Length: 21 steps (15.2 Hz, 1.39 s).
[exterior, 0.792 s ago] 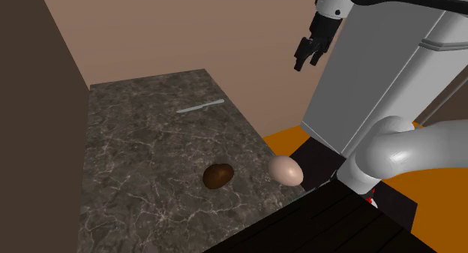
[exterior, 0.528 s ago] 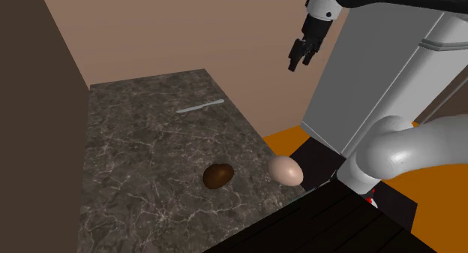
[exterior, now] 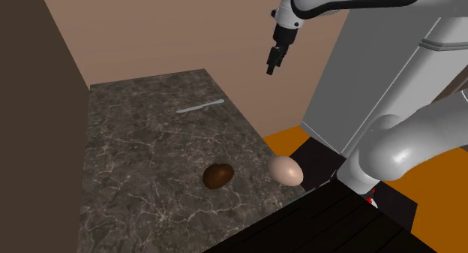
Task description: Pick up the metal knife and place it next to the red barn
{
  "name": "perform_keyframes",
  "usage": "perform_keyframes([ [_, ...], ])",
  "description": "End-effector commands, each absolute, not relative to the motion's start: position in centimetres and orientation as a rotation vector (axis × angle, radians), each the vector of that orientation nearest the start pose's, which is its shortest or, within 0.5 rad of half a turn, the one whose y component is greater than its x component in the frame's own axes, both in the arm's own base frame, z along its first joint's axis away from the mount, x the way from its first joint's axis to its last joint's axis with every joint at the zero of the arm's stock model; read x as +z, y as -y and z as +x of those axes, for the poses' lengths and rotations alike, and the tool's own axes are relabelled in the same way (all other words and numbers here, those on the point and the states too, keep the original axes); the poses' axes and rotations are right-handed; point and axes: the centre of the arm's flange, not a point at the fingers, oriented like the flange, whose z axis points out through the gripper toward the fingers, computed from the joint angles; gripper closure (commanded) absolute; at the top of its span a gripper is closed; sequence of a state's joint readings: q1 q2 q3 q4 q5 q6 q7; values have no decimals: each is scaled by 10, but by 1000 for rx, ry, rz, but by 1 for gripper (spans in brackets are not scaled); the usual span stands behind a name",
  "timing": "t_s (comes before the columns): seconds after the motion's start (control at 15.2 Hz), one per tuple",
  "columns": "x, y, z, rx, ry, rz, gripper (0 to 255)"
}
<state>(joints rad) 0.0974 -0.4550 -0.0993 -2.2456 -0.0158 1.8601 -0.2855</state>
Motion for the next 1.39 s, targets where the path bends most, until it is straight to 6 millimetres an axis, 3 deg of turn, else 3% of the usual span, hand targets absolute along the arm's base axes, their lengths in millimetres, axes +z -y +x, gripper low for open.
perform_keyframes([
  [0.0,535,0,447,-102,585,-3066,0],
  [0.59,479,-47,545,-60,1103,-2917,0],
  [1.32,408,-144,633,-6,1689,-2618,0],
])
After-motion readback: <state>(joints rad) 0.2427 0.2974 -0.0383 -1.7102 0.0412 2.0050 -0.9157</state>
